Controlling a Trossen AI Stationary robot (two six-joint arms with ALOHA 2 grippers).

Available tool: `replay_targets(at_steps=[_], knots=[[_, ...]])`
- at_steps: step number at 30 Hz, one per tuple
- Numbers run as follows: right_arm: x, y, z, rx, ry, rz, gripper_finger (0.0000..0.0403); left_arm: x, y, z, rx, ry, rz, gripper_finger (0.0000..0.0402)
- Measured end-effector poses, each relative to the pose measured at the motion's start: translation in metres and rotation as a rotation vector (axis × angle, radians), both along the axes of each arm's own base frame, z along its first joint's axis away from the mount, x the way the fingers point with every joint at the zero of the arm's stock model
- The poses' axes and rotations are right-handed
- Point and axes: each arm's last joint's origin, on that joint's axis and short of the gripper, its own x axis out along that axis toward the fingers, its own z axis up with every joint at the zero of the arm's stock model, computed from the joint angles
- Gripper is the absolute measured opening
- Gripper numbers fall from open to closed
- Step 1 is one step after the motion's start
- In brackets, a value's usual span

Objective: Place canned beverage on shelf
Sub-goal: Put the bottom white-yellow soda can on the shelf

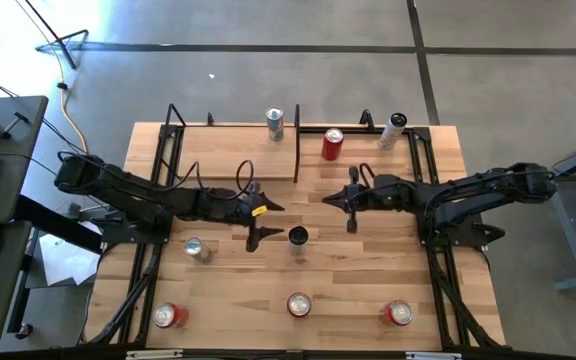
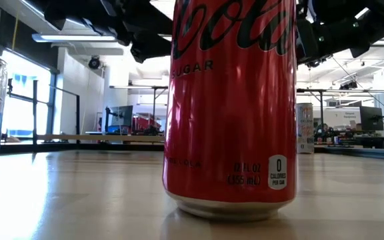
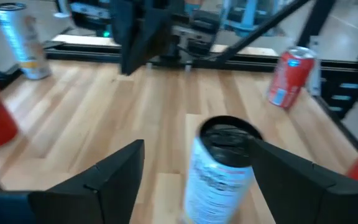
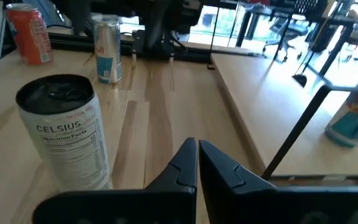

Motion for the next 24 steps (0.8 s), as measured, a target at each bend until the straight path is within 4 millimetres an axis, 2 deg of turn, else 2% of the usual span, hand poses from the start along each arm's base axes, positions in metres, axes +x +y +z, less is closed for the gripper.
replay_targets(at_steps=[6,15,18,24], knots=[[-0.001,0.022,-0.003,0.036,0.026,0.065,0.0000,-0.002,-0.011,0.000,-0.004,0.001,-0.053,0.0282],[-0.007,0.062,-0.003,0.075,0.024,0.074,0.0000,0.000,-0.019,-0.004,-0.020,0.014,-0.071,0.0282],[-0.005,0.070,-0.006,0.085,0.016,0.075,0.0000,0.005,-0.021,-0.009,-0.019,0.002,-0.065,0.0282],[0.012,0.079,-0.021,0.103,-0.045,0.099,0.0000,0.013,-0.022,-0.023,-0.007,0.013,-0.068,0.0282]])
